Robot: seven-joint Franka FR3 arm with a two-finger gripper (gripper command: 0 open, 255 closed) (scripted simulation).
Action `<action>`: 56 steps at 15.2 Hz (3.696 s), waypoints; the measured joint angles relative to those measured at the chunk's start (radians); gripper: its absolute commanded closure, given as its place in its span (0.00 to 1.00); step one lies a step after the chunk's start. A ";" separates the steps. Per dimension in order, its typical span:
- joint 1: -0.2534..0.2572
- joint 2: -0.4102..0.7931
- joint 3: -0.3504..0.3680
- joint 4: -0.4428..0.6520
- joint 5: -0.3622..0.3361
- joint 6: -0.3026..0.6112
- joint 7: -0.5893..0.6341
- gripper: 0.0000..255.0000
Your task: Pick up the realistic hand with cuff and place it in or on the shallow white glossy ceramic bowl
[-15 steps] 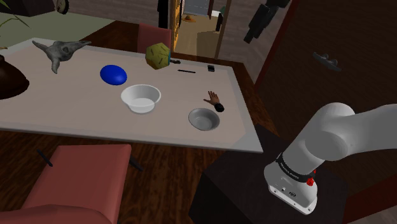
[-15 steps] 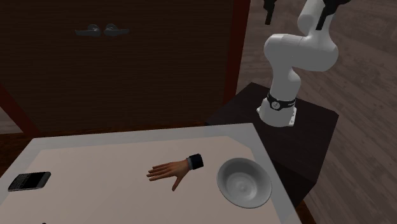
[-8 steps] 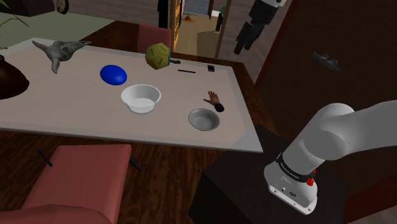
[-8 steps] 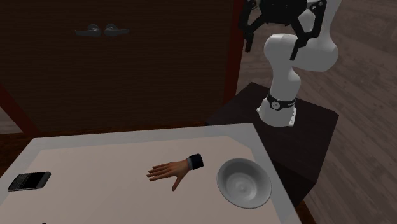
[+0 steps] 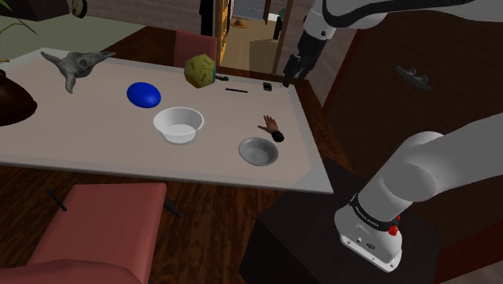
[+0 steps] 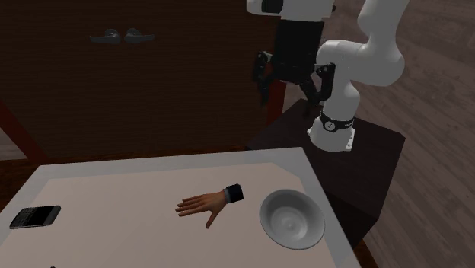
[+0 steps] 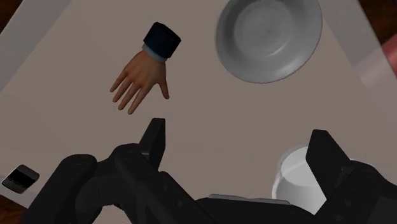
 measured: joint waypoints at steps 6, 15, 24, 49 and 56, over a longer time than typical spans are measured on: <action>-0.027 0.176 -0.020 -0.016 0.005 0.153 0.028 0.00; -0.066 0.483 -0.067 0.034 0.036 0.349 0.036 0.00; -0.111 0.789 -0.095 0.128 0.113 0.497 0.015 0.00; -0.121 0.898 -0.077 0.141 0.151 0.588 -0.009 1.00; -0.111 0.825 -0.091 0.138 0.125 0.520 0.015 1.00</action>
